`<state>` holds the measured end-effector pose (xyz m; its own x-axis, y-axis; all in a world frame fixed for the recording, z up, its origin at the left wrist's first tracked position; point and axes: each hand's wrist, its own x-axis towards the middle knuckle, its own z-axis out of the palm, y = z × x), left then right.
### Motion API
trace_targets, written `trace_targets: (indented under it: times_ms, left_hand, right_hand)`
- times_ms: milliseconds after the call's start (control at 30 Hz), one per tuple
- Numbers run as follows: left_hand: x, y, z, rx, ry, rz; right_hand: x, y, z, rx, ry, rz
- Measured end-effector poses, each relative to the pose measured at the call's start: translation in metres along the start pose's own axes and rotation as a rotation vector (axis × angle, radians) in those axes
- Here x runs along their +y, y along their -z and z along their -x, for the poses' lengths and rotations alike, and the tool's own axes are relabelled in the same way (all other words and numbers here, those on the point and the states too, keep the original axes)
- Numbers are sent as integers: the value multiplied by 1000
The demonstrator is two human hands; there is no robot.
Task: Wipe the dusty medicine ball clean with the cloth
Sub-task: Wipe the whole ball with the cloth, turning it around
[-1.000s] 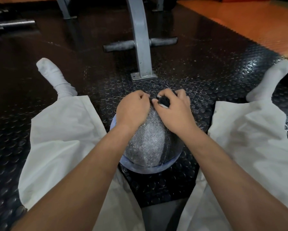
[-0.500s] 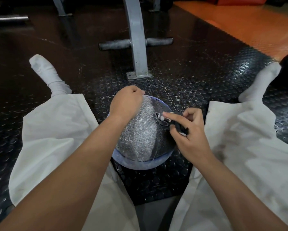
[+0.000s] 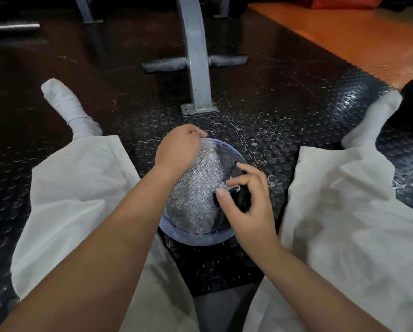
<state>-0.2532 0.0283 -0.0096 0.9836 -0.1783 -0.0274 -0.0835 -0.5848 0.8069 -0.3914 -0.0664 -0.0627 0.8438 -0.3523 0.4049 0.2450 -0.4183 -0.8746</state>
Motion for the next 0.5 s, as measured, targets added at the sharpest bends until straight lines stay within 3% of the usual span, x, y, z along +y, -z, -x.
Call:
trace_targets:
  times_ms: [100, 200, 367, 500]
  left_hand:
    - [0, -2, 5, -2, -19, -10]
    - [0, -2, 8, 15, -42, -28]
    - [-1, 0, 8, 23, -34, -8]
    - [-5, 3, 5, 14, -29, -25]
  right_hand:
    - [-1, -2, -12, 91, -80, -34]
    - [-4, 1, -30, 46, -198, -63]
    - [-11, 3, -52, -46, -125, 180]
    - [-5, 9, -39, -51, 91, 359]
